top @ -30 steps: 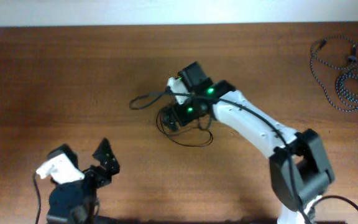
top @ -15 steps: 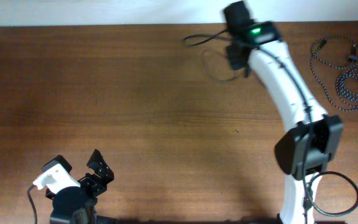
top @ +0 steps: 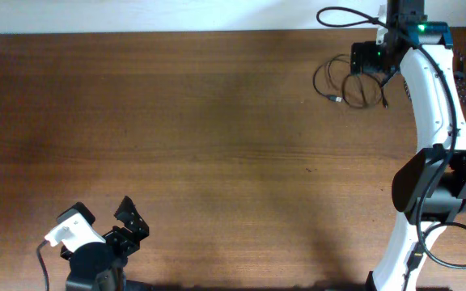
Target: Untangle cables
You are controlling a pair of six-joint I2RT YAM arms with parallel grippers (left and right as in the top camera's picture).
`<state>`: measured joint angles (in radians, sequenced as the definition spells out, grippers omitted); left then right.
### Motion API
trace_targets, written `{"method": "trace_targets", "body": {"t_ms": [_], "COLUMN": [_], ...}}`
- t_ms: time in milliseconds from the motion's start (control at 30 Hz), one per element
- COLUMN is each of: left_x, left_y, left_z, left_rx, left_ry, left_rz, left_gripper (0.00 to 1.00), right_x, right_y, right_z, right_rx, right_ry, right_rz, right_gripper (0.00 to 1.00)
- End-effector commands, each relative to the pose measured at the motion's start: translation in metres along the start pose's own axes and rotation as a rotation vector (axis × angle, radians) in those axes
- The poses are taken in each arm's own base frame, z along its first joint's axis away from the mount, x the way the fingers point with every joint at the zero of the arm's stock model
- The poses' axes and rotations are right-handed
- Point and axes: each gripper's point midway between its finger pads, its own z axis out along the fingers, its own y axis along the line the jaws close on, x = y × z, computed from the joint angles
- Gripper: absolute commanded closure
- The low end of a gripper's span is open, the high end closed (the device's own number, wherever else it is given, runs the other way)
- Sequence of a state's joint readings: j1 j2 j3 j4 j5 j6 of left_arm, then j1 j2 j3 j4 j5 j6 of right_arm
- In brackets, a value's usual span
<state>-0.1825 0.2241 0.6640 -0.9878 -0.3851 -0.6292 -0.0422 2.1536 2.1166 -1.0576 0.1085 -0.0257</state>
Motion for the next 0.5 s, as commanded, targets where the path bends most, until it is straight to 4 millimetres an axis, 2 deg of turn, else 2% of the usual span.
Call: {"method": "trace_targets", "body": {"t_ms": [0, 67, 133, 167, 200, 233, 267, 300, 333, 367, 400, 467], "left_x": [0.001, 0.001, 0.000, -0.002, -0.006, -0.010, -0.011, -0.011, -0.011, -0.011, -0.011, -0.011], "left_y": [0.000, 0.000, 0.000, -0.002, -0.005, -0.008, -0.008, -0.008, -0.008, -0.008, -0.008, -0.008], "left_z": [0.000, 0.000, 0.000, 0.000, 0.000, 0.000, 0.000, 0.000, 0.000, 0.000, 0.000, 0.000], "left_rx": [0.000, 0.001, 0.003, 0.008, 0.022, 0.033, 0.035, 0.035, 0.034, 0.034, 0.034, 0.034], "left_ry": [0.003, 0.001, -0.001, -0.008, -0.027, -0.041, -0.045, -0.045, -0.043, -0.043, -0.044, -0.043], "left_rz": [-0.007, -0.008, -0.009, -0.013, -0.023, -0.029, -0.031, -0.031, -0.030, -0.030, -0.030, -0.030], "left_gripper": [0.01, 0.01, 0.01, 0.01, 0.01, 0.01, 0.01, 0.01, 0.01, 0.01, 0.01, 0.01], "right_x": [-0.005, -0.034, -0.068, -0.084, -0.087, -0.083, -0.075, -0.064, -0.045, -0.027, -0.017, 0.012], "right_y": [-0.004, -0.012, -0.027, -0.035, -0.040, -0.036, -0.031, -0.028, -0.028, -0.026, -0.021, -0.018], "right_z": [-0.018, -0.090, -0.215, -0.286, -0.343, -0.384, -0.415, -0.434, -0.437, -0.437, -0.437, -0.425], "right_rx": [0.016, 0.007, 0.001, -0.003, -0.011, -0.061, -0.105, -0.128, -0.128, -0.135, -0.161, -0.167], "right_ry": [-0.033, -0.202, -0.504, -0.707, -0.861, -0.963, -1.028, -1.056, -1.013, -0.973, -0.964, -0.926], "right_rz": [0.022, 0.111, 0.145, 0.166, 0.180, 0.165, 0.145, 0.133, 0.132, 0.126, 0.112, 0.109], "right_gripper": [0.01, 0.01, 0.01, 0.01, 0.01, 0.01, 0.01, 0.01, 0.01, 0.01, 0.01, 0.01]}}
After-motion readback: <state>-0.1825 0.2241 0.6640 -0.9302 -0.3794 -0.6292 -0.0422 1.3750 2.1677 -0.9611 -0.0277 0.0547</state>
